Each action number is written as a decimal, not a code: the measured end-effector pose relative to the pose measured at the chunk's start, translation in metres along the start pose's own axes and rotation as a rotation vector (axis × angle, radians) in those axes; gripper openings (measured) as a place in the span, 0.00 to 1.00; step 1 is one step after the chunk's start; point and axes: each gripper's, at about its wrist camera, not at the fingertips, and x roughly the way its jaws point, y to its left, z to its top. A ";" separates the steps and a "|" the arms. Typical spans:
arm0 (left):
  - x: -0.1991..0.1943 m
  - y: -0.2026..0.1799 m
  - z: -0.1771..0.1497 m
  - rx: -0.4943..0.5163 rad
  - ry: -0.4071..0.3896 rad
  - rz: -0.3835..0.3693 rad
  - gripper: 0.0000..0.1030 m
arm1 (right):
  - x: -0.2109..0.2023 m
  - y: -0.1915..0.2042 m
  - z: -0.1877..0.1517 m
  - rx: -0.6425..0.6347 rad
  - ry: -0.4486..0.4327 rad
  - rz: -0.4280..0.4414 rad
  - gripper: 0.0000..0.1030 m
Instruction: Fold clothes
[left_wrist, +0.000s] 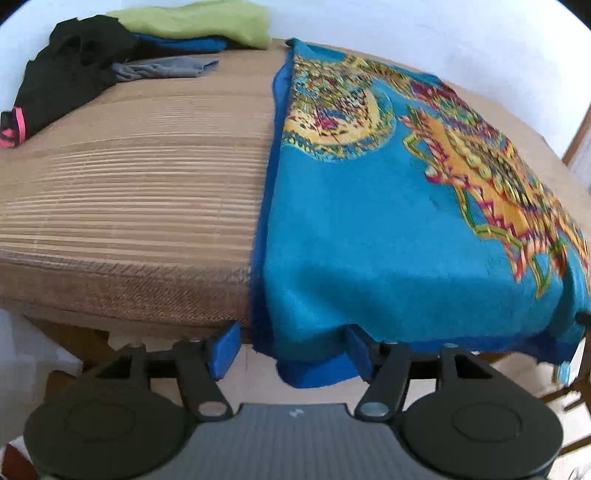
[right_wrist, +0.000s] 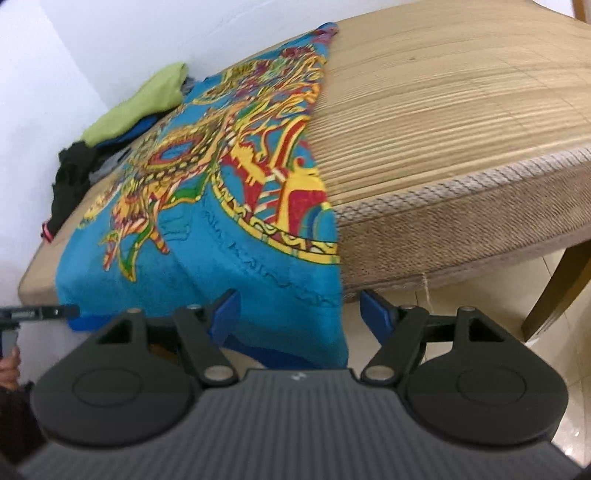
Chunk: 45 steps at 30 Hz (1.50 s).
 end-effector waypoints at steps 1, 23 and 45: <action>0.002 0.001 0.002 -0.015 -0.005 -0.009 0.73 | 0.003 0.001 0.000 -0.005 0.008 0.003 0.71; -0.081 0.023 0.010 -0.173 -0.055 -0.394 0.03 | -0.068 -0.009 0.006 0.179 -0.021 0.336 0.05; -0.058 -0.008 -0.002 -0.081 0.067 -0.227 0.40 | -0.058 0.008 0.021 0.129 0.039 0.084 0.48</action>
